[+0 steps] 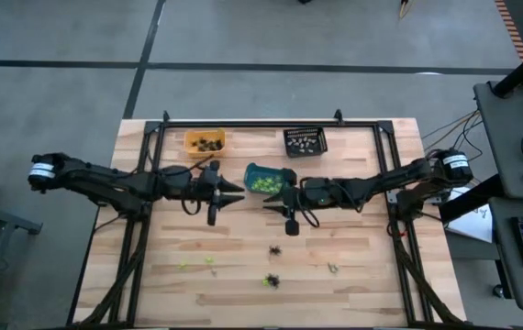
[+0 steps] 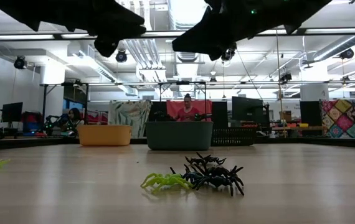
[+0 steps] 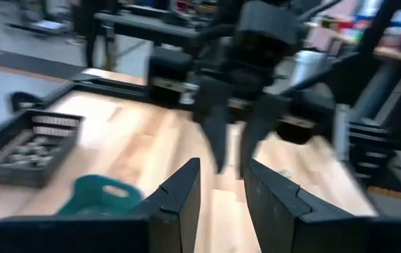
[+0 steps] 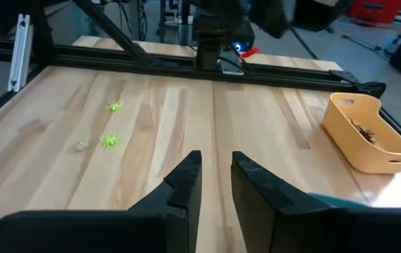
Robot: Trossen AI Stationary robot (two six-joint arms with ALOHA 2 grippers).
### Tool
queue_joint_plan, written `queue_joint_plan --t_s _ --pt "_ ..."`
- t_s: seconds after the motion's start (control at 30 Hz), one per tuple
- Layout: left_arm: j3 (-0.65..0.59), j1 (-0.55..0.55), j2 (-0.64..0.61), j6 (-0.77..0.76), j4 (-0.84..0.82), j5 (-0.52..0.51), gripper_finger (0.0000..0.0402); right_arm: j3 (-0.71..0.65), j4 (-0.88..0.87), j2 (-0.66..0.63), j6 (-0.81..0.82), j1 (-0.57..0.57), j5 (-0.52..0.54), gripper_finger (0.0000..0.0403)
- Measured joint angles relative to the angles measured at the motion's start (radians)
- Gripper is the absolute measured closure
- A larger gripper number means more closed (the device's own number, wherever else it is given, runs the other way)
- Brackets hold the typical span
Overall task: Sort Halloween decoration
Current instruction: Put the black spider toy into the yellow bin
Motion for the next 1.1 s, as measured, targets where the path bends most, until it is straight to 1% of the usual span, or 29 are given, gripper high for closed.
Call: queue_joint_plan --t_s 0.03,0.1,0.47,0.67,0.8,0.97,1.1 --pt "-0.002 -0.007 0.000 0.008 0.000 -0.030 0.0309 -0.002 0.000 0.000 0.000 0.006 0.001 0.0335" --pt "-0.003 -0.011 0.002 0.025 0.000 -0.049 0.0309 -0.005 0.001 0.000 0.002 0.014 0.001 0.0335" --pt "-0.003 -0.012 0.044 0.068 0.000 -0.049 0.0309 -0.006 -0.001 0.000 -0.001 0.026 0.001 0.0335" --pt "-0.003 -0.013 0.059 0.066 0.060 -0.048 0.0309 -0.006 -0.001 0.000 0.027 0.036 0.001 0.0335" --pt "-0.003 -0.013 0.059 0.067 0.070 -0.048 0.0309 -0.006 0.000 0.000 0.038 0.053 0.000 0.0335" --pt "-0.003 -0.012 0.059 0.115 0.069 -0.049 0.0309 -0.006 0.000 0.000 0.041 0.053 0.001 0.0335" --pt "-0.003 -0.012 0.059 0.166 0.067 -0.049 0.0309 -0.006 0.000 0.000 0.008 0.047 0.003 0.0335"
